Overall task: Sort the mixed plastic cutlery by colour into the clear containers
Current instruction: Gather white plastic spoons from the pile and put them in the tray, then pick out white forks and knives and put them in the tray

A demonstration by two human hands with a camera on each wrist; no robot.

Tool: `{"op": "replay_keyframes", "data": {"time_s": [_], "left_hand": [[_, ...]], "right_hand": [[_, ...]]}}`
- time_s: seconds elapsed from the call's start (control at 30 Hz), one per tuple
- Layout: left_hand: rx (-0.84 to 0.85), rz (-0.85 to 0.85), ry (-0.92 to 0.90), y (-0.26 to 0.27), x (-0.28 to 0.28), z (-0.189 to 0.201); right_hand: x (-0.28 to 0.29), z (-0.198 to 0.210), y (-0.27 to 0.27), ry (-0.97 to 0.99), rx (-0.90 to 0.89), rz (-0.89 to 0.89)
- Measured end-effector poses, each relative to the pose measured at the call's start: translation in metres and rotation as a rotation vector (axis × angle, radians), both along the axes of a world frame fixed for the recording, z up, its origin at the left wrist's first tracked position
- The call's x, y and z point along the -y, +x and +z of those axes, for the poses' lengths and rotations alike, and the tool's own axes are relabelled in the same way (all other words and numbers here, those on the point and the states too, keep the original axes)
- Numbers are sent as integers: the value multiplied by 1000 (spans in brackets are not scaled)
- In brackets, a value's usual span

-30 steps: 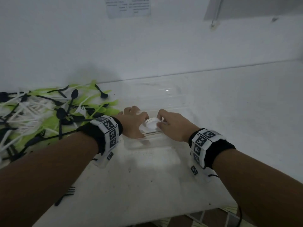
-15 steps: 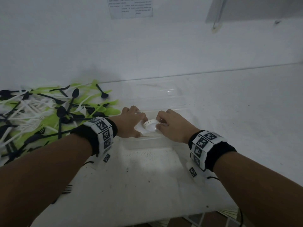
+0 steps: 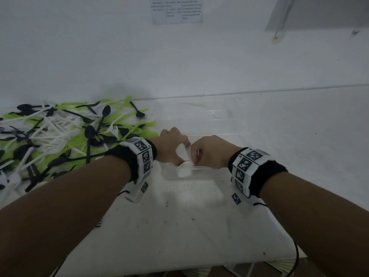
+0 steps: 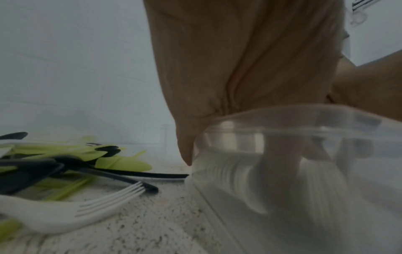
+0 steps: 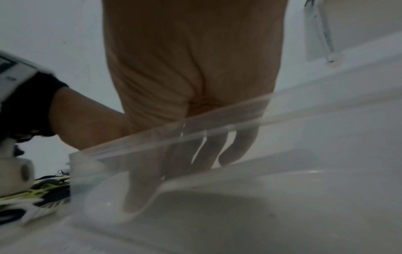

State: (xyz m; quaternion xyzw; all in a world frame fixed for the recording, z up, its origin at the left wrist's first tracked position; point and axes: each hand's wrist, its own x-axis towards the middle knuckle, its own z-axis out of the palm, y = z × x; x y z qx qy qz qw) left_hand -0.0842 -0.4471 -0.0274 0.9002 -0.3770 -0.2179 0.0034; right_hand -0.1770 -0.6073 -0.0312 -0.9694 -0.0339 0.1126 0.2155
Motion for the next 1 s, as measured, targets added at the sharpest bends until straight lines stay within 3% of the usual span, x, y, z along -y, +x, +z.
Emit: {"op": "replay_keyframes", "data": {"time_s": [0.2,0.37,0.5,0.77,1.0], "left_hand": [[-233,46,-101,6,-4,17],[-78,-61,62,7,0,10],[9,-78,-1,2,-5,-5],[-25,-89,-34,1,-6,-5],[-37,-87,-51,7,-7,-11]], "right_hand": [[-9,-2,9,-90,-2,26],[-24,-3,19,-152,15,39],[-23,-4,20,-133,15,56],[15,7,13,-159,-141,90],[16,3,8,-139,-54,65]]}}
